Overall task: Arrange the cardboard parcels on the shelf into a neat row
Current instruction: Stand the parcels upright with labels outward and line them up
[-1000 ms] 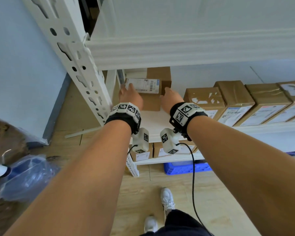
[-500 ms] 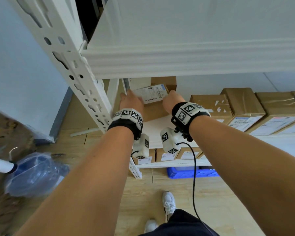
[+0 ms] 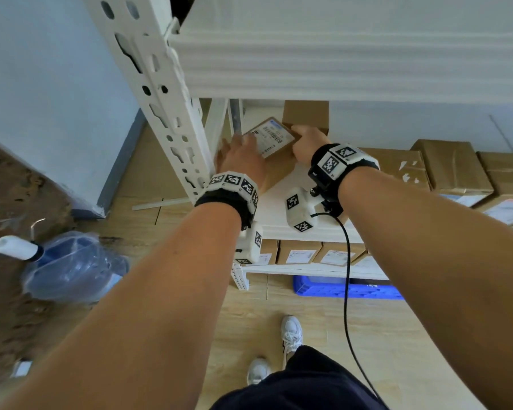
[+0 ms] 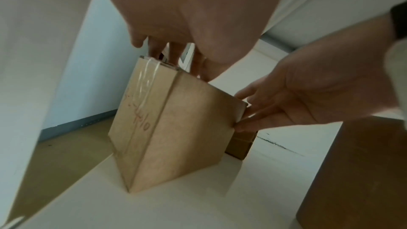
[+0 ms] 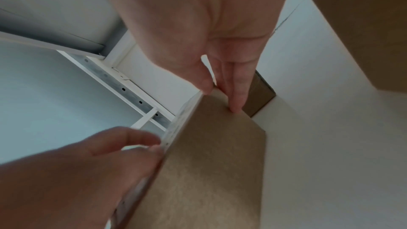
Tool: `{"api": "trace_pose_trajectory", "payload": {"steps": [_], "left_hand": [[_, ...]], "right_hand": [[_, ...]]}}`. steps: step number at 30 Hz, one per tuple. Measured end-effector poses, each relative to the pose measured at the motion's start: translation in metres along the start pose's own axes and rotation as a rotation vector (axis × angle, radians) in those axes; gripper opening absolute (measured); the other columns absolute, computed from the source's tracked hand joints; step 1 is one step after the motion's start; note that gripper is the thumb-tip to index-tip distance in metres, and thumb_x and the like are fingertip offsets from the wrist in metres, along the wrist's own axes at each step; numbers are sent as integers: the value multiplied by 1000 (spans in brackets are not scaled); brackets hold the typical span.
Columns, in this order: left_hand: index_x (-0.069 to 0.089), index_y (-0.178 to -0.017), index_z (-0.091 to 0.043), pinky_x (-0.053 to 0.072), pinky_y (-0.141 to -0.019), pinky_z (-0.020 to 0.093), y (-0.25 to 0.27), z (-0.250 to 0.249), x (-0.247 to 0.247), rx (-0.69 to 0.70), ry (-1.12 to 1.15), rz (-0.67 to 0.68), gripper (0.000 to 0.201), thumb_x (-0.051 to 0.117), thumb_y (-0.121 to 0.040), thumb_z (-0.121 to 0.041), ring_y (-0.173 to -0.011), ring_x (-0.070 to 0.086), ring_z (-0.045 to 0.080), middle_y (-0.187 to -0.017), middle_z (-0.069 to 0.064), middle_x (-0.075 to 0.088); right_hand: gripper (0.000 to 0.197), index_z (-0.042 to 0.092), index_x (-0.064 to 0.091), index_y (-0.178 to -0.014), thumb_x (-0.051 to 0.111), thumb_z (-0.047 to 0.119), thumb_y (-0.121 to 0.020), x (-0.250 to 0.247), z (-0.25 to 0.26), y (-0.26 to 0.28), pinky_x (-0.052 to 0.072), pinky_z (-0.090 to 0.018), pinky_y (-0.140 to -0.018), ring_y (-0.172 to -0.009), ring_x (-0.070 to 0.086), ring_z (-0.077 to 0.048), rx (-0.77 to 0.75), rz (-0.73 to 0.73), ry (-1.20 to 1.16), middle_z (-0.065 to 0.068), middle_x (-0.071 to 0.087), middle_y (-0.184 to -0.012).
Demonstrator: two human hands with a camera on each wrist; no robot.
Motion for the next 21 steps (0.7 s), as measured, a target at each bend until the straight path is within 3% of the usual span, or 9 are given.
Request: {"api": "trace_pose_trajectory", "payload": {"steps": [2, 4, 8, 13, 16, 19, 21], "left_hand": [[36, -140, -33, 18, -117, 50, -1, 1, 5, 37, 0, 53, 44, 39, -96, -33, -142, 23, 35, -151, 5, 28], [35, -141, -38, 24, -114, 50, -2, 2, 6, 23, -6, 85, 46, 38, -95, -43, -139, 25, 33, -150, 4, 26], [34, -142, -30, 33, -106, 51, -1, 1, 2, -54, -80, 65, 49, 33, -96, -48, -133, 31, 37, -147, 15, 29], [33, -144, -24, 33, -105, 47, -4, 1, 4, -131, -80, 27, 53, 32, -97, -48, -130, 34, 36, -145, 19, 28], [33, -144, -20, 27, -110, 44, -6, -1, 5, -124, -67, -33, 53, 33, -98, -47, -131, 34, 36, -146, 20, 28], [29, -147, -20, 19, -115, 46, -9, 1, 7, -129, -39, -37, 55, 32, -99, -46, -140, 24, 38, -155, 20, 19], [28, -147, -20, 20, -115, 47, -11, 2, 6, -133, -36, -42, 54, 31, -100, -47, -141, 24, 38, -156, 18, 18]], "right_hand": [[49, 20, 45, -142, 41, 6, -94, -4, 4, -3, 49, -32, -88, -110, 58, -25, -27, -32, 15, -7, 58, -130], [46, 18, 51, -137, 42, 4, -94, -12, 7, -8, 51, -36, -93, -111, 59, -26, -41, -92, 48, -7, 59, -129], [54, 23, 47, -139, 45, 1, -89, -19, 5, -24, 44, -42, -103, -127, 48, -31, 8, -129, 152, -11, 45, -144], [72, 37, 27, -148, 42, -2, -90, -14, 2, -41, 21, -52, -116, -146, 11, -37, 72, -51, 327, -13, 10, -160], [73, 42, 25, -147, 39, -2, -91, -9, 4, -52, 13, -57, -117, -148, -2, -35, 35, -53, 412, -11, 0, -161], [83, 43, 24, -147, 45, -9, -85, -3, 6, -58, 7, -64, -114, -147, -10, -34, 1, -18, 463, -9, -8, -161], [82, 43, 23, -148, 46, -6, -86, 1, 8, -63, 4, -66, -113, -146, -14, -34, -11, 13, 451, -7, -11, -161]]}}
Point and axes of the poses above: each hand's wrist, its own y-axis away from the middle knuckle, its own x-axis out of the palm, z = x × y, the point moved 7 cm from there along -y, towards the middle knuckle
